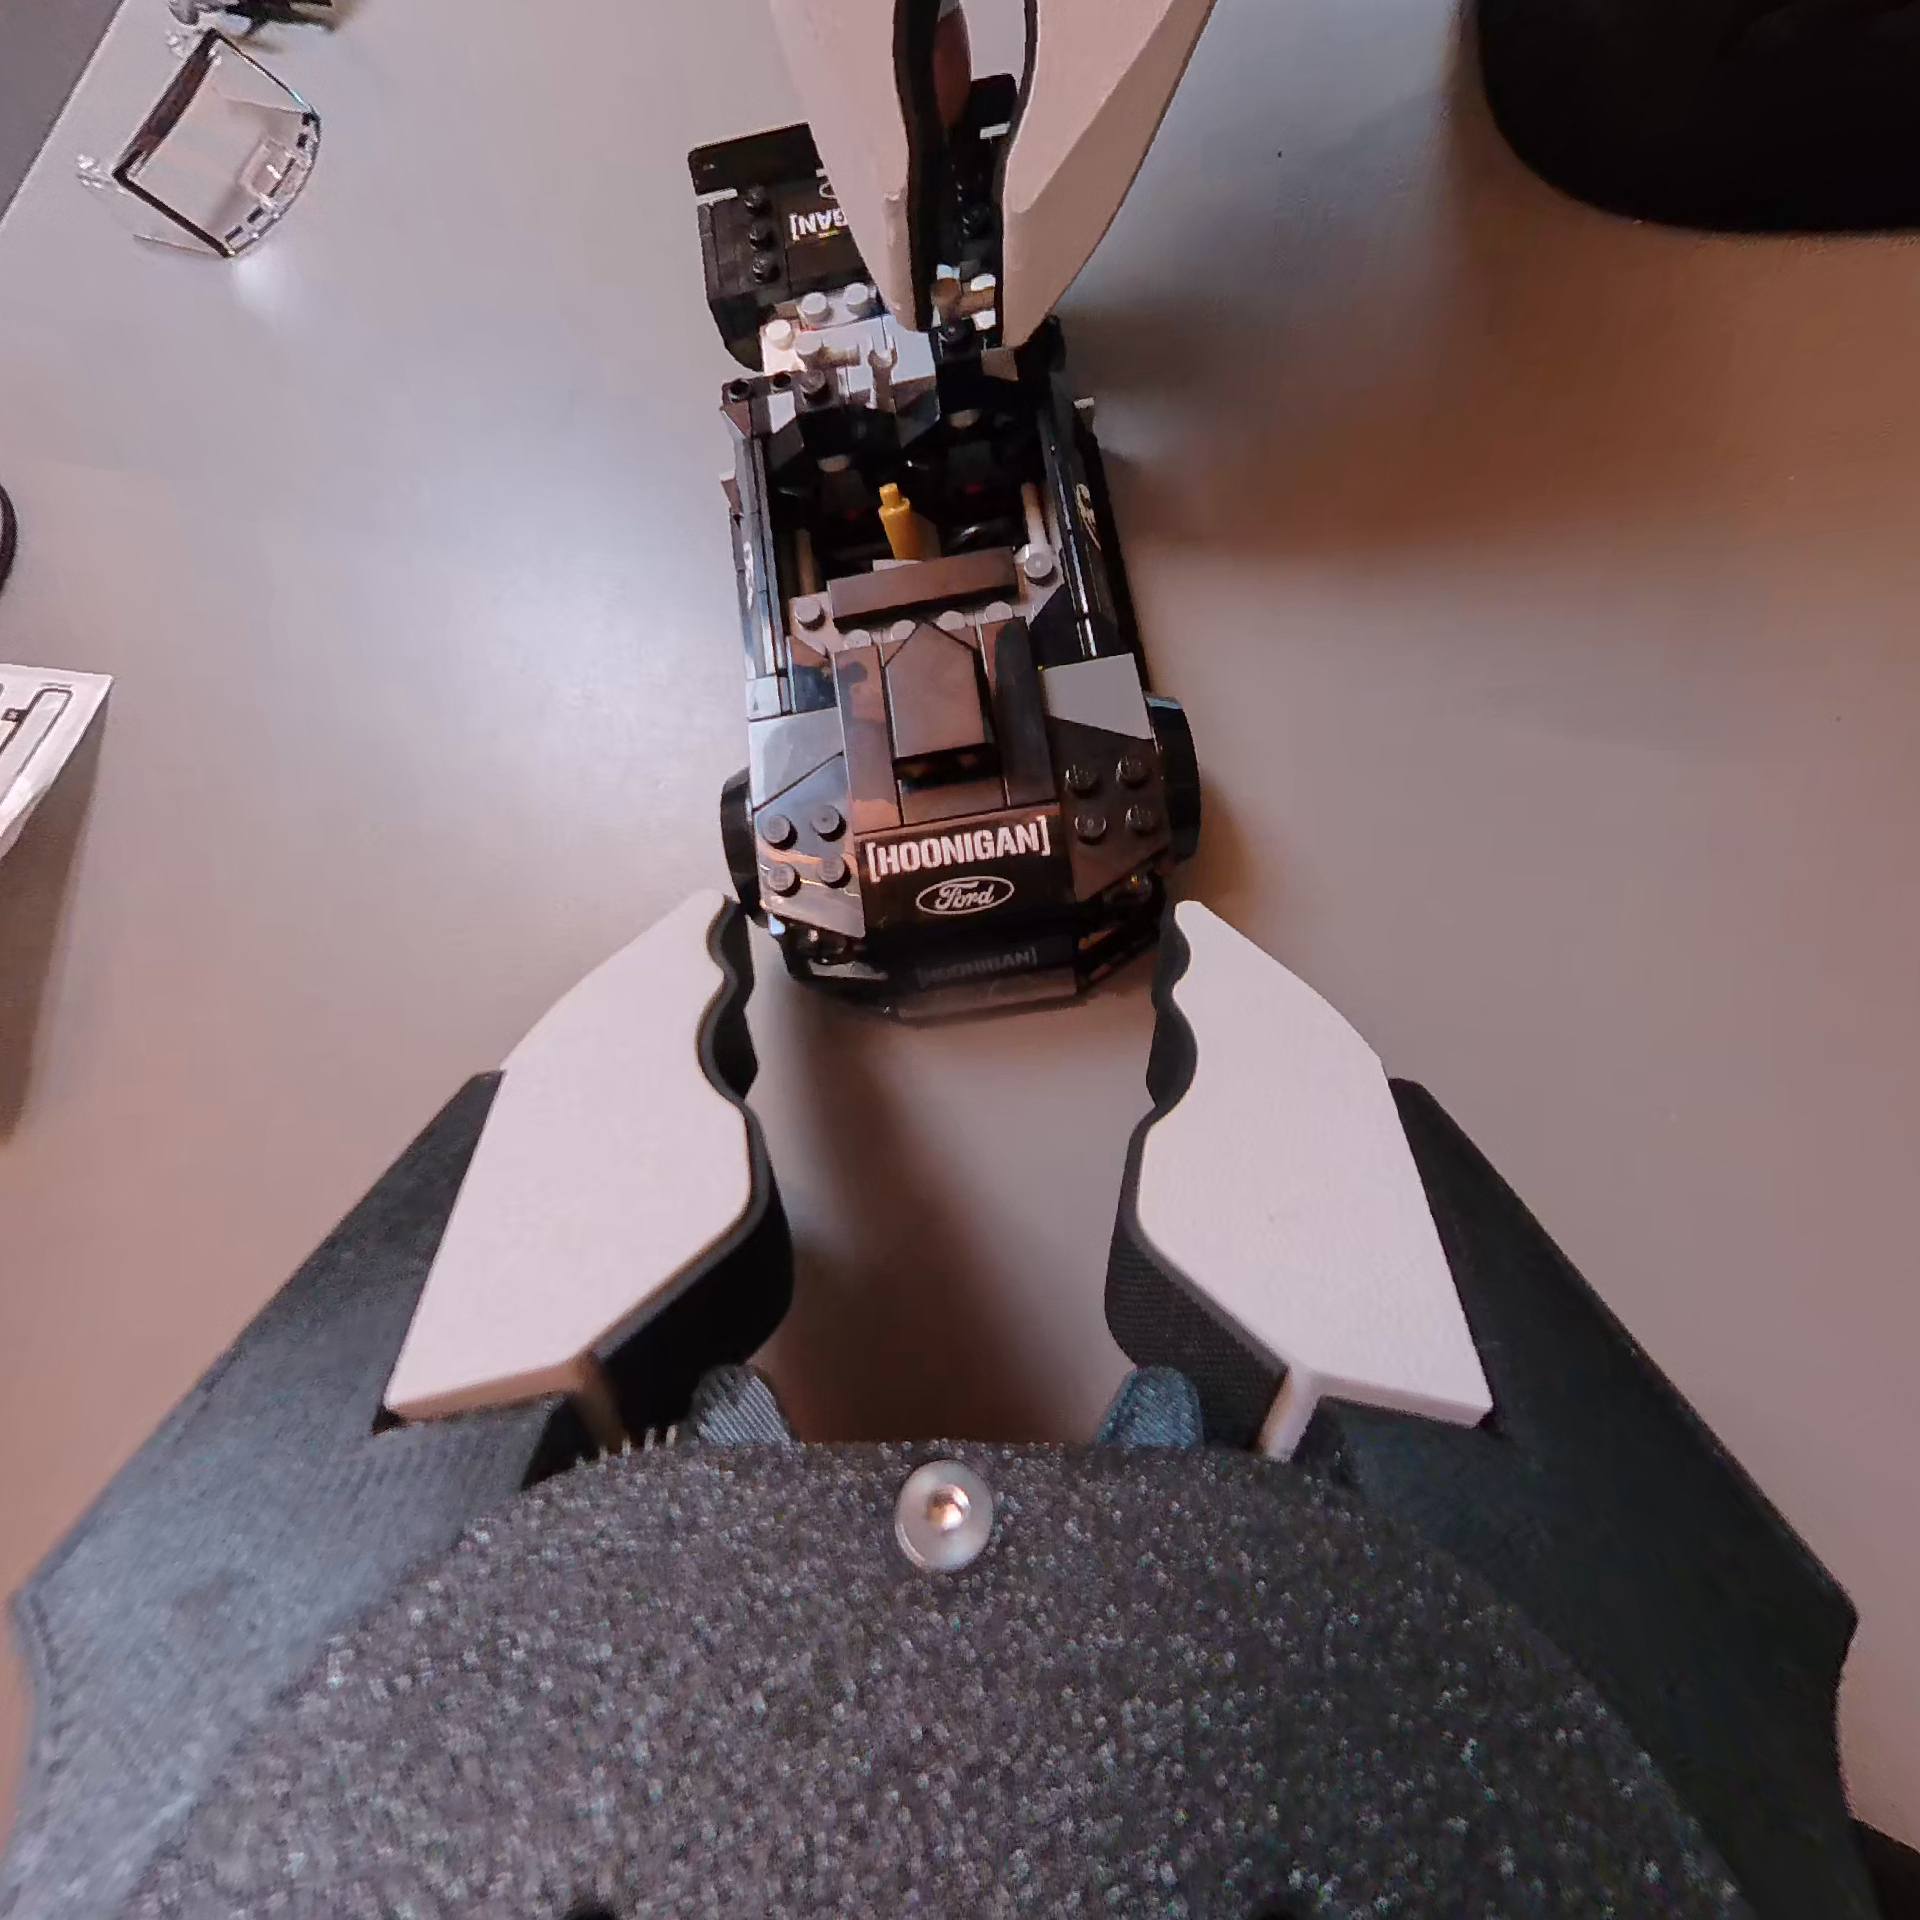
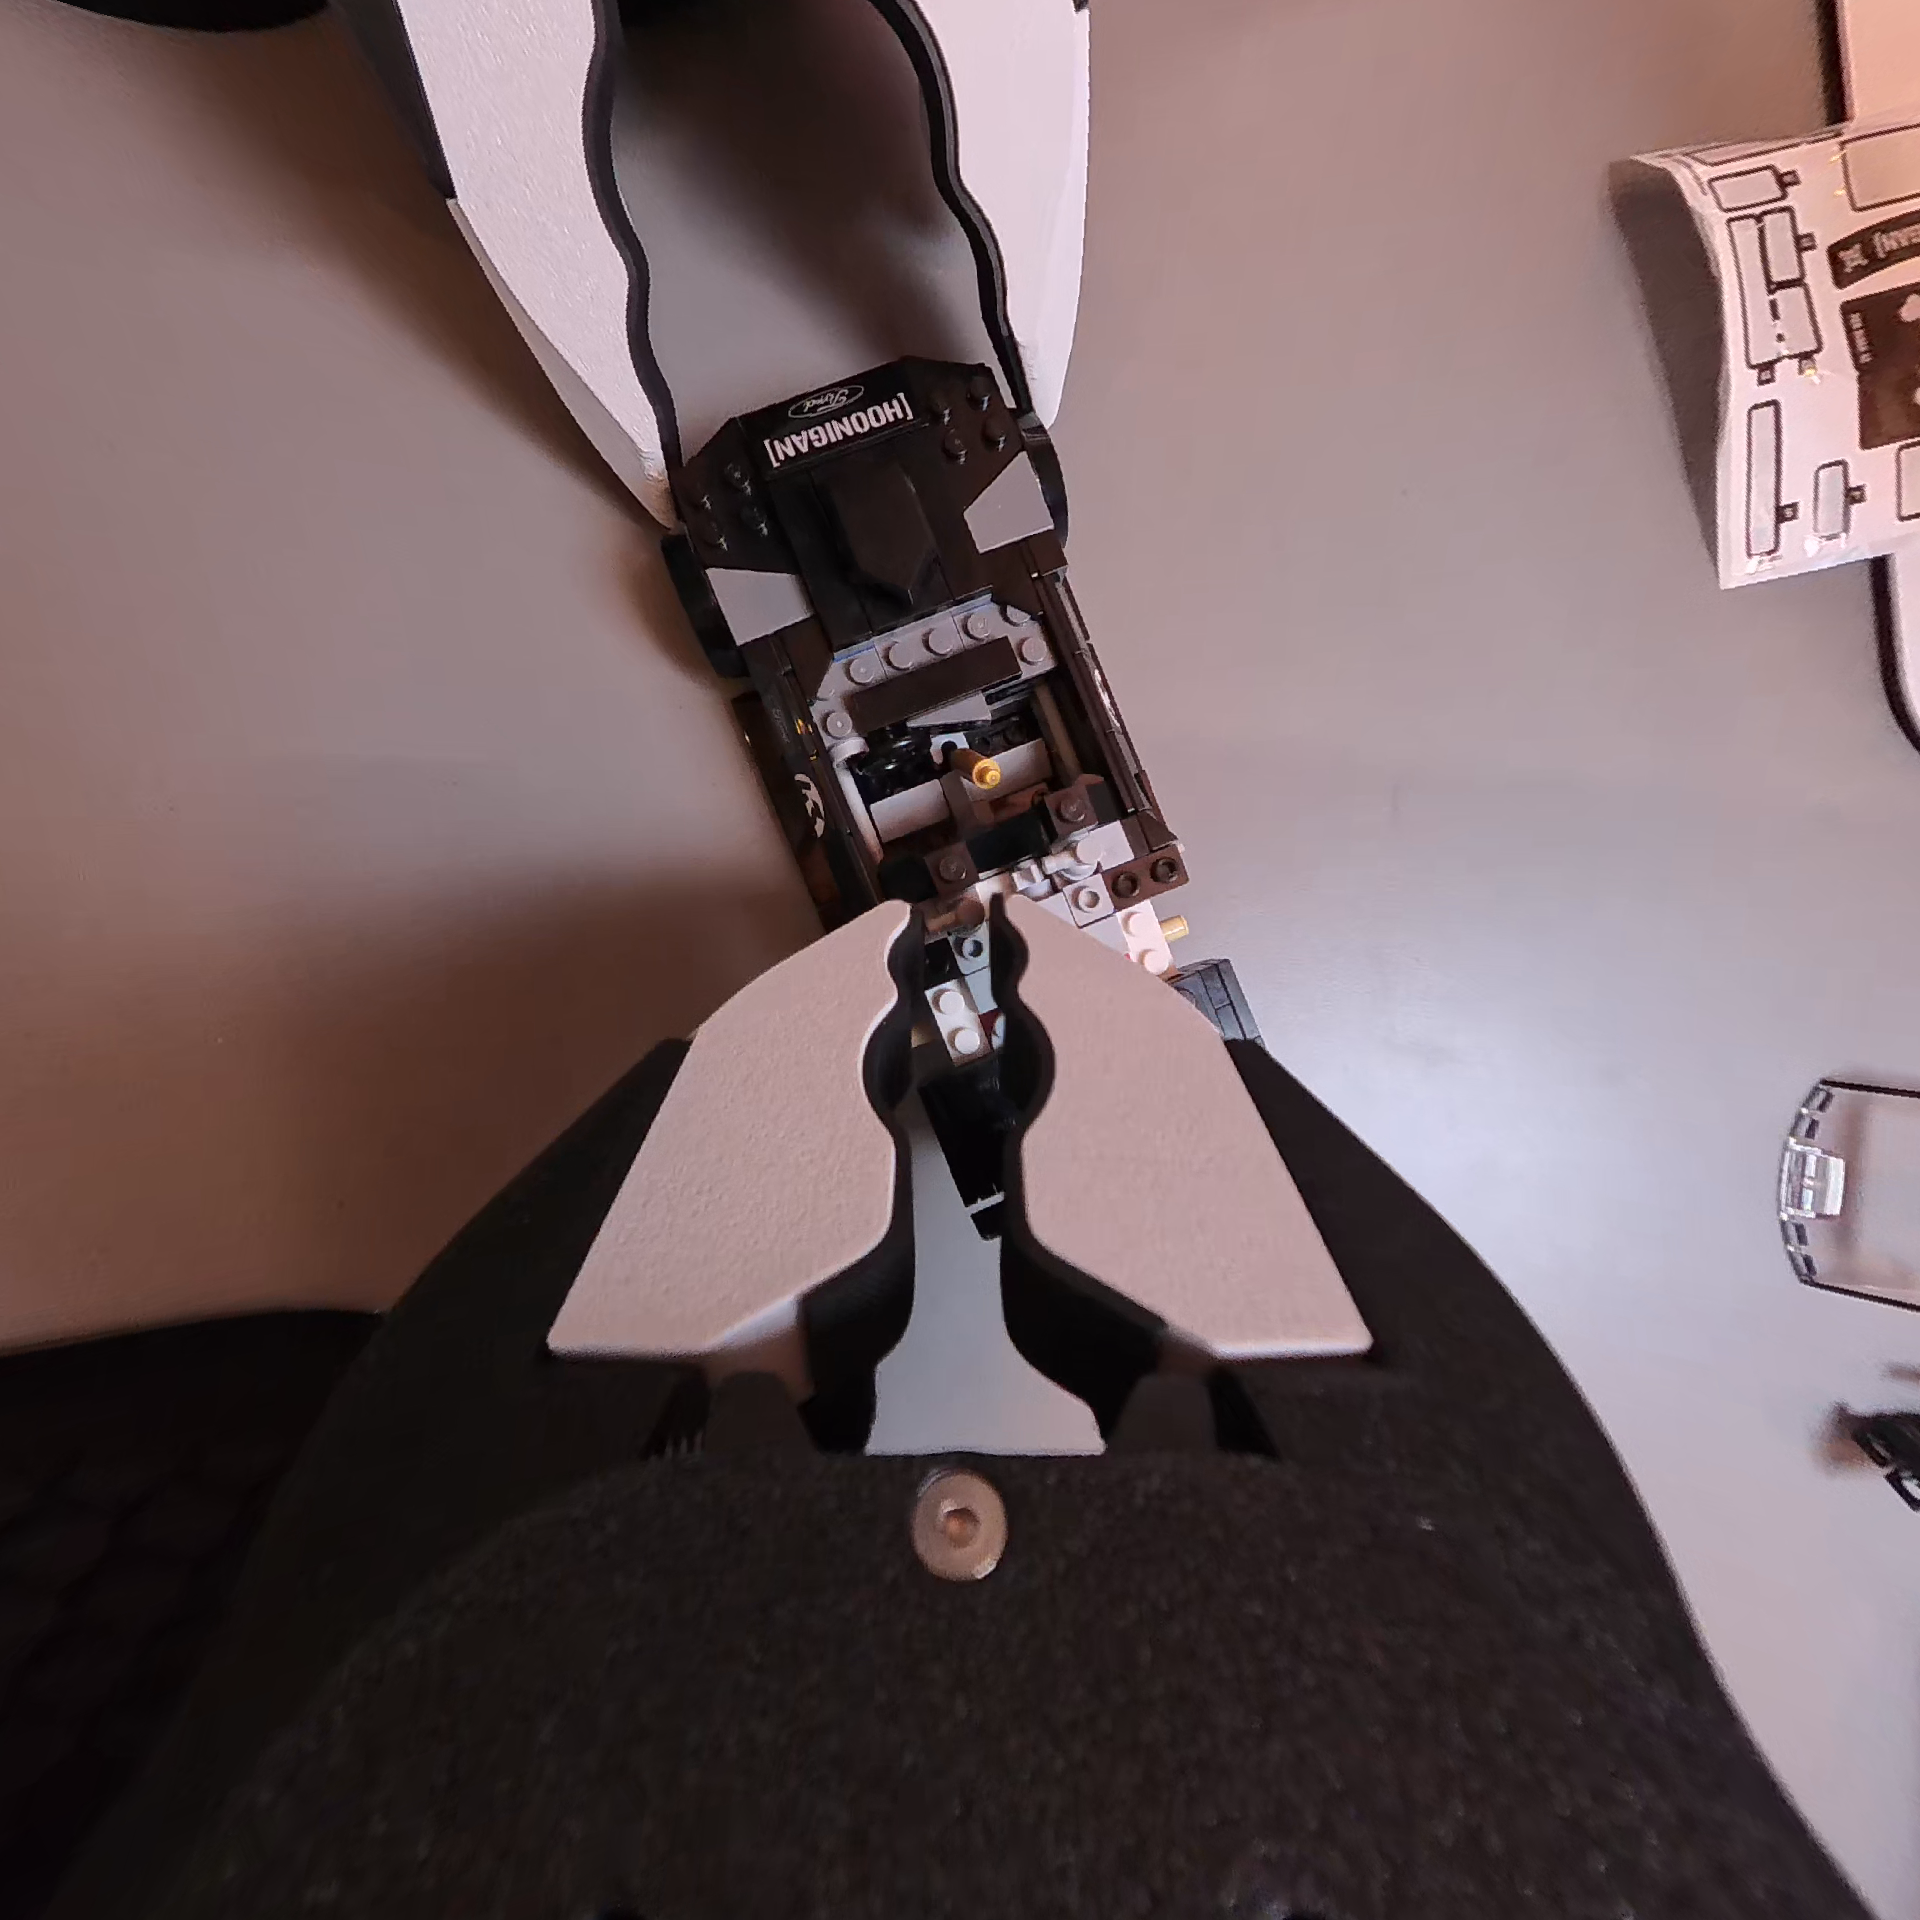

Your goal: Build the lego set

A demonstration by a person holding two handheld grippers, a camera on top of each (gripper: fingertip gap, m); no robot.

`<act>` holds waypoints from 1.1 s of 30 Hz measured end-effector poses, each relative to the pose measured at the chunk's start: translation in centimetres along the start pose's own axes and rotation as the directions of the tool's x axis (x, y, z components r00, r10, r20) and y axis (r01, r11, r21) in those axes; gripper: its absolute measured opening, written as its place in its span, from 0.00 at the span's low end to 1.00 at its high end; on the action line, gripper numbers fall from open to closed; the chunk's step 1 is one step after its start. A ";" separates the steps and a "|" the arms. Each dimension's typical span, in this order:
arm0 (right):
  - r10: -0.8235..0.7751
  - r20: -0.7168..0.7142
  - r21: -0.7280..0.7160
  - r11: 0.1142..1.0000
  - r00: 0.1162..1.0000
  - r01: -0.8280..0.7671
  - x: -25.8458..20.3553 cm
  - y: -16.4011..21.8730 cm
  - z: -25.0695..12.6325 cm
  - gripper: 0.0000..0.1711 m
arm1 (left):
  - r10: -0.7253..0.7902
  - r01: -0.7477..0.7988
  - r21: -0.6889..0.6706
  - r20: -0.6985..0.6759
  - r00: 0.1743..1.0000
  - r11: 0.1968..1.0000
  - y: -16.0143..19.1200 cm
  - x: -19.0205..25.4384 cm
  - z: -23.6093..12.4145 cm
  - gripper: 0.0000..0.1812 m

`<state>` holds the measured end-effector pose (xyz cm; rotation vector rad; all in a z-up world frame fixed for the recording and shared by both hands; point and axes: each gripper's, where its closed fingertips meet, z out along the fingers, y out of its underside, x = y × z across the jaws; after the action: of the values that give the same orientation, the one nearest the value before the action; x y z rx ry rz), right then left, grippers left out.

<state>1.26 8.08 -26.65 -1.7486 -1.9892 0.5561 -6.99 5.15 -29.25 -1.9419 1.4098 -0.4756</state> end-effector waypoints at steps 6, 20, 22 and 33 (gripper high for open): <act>-0.006 -0.003 0.033 0.999 1.000 0.006 0.3 -1.0 -1.1 0.09 | 0.001 -0.001 0.002 -0.003 1.000 1.000 0.0 0.1 0.0 0.41; -0.071 0.034 -0.084 0.994 0.997 0.074 -0.1 -1.0 -0.1 0.03 | -0.009 0.009 0.015 -0.013 1.000 1.000 -0.1 0.3 0.1 0.42; -0.068 0.035 -0.086 0.994 0.997 0.070 -0.1 -1.0 -0.1 0.03 | -0.008 0.008 0.015 -0.017 1.000 1.000 -0.2 0.4 0.2 0.44; -0.026 0.038 -0.104 0.994 0.999 0.030 0.0 -0.9 0.0 0.03 | -0.057 0.057 0.035 -0.011 0.998 0.998 -0.9 0.6 0.5 0.49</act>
<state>0.54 7.92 -26.12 -1.7808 -2.0989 0.4862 -5.84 4.87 -28.97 -1.9578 1.3462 -0.5342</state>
